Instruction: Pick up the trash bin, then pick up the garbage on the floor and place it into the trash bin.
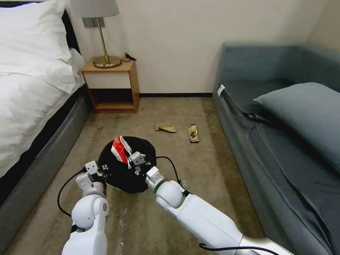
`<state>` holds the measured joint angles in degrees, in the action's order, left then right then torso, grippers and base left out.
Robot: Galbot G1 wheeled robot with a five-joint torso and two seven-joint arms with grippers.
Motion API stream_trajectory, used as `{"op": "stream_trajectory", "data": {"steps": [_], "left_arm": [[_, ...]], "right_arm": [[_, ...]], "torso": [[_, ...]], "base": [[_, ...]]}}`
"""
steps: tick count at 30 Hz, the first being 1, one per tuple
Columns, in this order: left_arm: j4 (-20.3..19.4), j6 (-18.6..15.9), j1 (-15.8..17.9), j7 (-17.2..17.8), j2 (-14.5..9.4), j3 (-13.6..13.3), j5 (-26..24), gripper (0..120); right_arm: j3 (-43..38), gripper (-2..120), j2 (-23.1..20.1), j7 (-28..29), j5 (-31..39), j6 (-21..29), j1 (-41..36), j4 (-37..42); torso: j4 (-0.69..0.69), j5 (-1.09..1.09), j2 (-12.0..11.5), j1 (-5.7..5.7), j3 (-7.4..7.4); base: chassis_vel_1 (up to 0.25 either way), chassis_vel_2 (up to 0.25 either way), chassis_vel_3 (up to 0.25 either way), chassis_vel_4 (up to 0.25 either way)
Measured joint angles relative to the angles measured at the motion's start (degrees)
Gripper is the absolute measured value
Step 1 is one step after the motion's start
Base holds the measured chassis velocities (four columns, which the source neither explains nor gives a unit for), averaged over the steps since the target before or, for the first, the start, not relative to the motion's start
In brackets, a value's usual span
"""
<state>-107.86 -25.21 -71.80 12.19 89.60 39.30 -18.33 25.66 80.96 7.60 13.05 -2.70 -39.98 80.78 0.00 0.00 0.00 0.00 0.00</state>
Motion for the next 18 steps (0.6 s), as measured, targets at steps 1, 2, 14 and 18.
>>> {"op": "stream_trajectory", "data": {"steps": [1, 2, 14, 18], "left_arm": [[0.0, 0.0, 0.0, 0.0, 0.0, 0.0, 0.0, 3], [-0.1, 0.0, 0.0, 0.0, 0.0, 0.0, 0.0, 3], [-0.1, -0.1, -0.2, 0.5, -0.2, 0.2, 0.0, 3], [0.2, -0.1, 0.1, 0.5, -0.2, 0.1, 0.1, 3]], "right_arm": [[0.0, 0, 0.0, 0.0, 0.0, 0.0, 0.0, 0.0], [0.0, 3, -0.1, 0.0, -1.2, 0.6, -0.4, 0.3], [-1.0, 45, -0.5, -0.2, -1.9, 2.6, -2.2, 1.9], [-1.2, 59, -0.9, -0.4, -1.7, 2.7, -2.3, 2.5]], "torso": [[0.0, 0.0, 0.0, 0.0, 0.0], [0.0, 0.0, 0.0, 0.0, 0.0], [0.0, 0.0, 0.0, 0.0, 0.0], [0.0, 0.0, 0.0, 0.0, 0.0]], "base": [[0.0, 0.0, 0.0, 0.0], [0.0, 0.0, 0.0, 0.0], [0.0, 0.0, 0.0, 0.0], [0.0, 0.0, 0.0, 0.0]]}}
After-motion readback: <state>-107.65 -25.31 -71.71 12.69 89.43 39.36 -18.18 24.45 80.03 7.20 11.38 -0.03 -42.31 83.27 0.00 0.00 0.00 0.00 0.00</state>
